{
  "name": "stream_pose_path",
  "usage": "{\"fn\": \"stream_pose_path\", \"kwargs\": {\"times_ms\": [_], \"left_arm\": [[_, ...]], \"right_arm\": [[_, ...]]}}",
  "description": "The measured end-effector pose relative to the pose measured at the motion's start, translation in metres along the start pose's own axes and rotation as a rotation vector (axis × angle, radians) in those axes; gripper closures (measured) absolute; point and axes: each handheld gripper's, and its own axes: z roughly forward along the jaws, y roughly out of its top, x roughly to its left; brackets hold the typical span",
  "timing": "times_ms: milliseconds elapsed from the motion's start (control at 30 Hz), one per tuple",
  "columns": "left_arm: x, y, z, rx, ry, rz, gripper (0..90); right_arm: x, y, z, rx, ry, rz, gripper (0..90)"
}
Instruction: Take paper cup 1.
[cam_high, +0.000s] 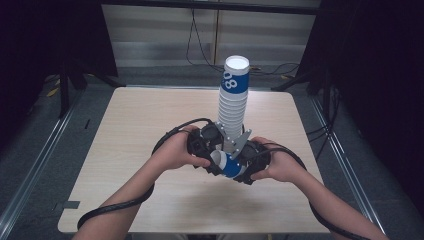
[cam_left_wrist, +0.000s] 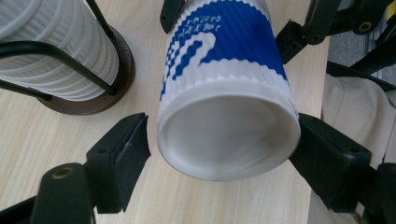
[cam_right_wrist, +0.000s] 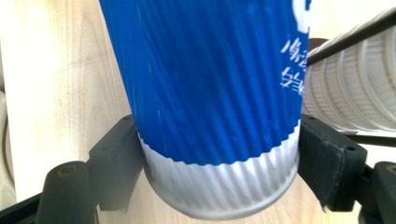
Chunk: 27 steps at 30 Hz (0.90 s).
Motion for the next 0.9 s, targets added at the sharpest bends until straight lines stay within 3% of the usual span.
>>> {"fn": "stream_pose_path", "kwargs": {"times_ms": [100,133,167,200,233,300,367,500,567,900], "left_arm": [[-0.001,-0.001,0.001,0.000,-0.009,-0.015,22.4],[0.001,0.000,0.000,0.011,-0.014,0.001,22.5],[0.000,-0.001,0.002,0.004,-0.019,-0.018,23.5],[0.001,-0.001,0.002,0.006,-0.022,-0.005,24.6],[0.000,-0.002,0.003,0.005,-0.030,-0.028,24.8],[0.002,-0.002,0.005,0.009,-0.042,-0.011,27.0],[0.001,-0.003,0.008,0.017,-0.053,-0.042,27.2],[0.005,-0.006,0.010,0.019,-0.069,-0.041,27.5],[0.005,-0.008,0.011,0.018,-0.078,-0.061,27.8],[0.005,-0.010,0.011,0.052,-0.073,-0.061,29.4]], "right_arm": [[0.001,0.002,0.001,0.003,-0.003,-0.003,21.6],[0.002,0.002,0.001,0.001,-0.004,-0.012,21.6],[0.002,0.003,0.001,-0.003,-0.003,-0.017,21.6],[0.002,0.004,0.001,0.003,-0.009,-0.019,21.5],[0.002,0.004,0.001,0.004,-0.007,-0.024,21.5],[0.003,0.005,0.001,0.007,-0.012,-0.034,21.4],[0.003,0.006,0.001,0.012,-0.014,-0.044,21.4],[0.003,0.007,0.001,0.015,-0.023,-0.063,21.5],[0.004,0.006,0.000,0.011,-0.022,-0.060,21.4],[0.005,0.008,0.001,0.005,-0.026,-0.085,21.3]]}}
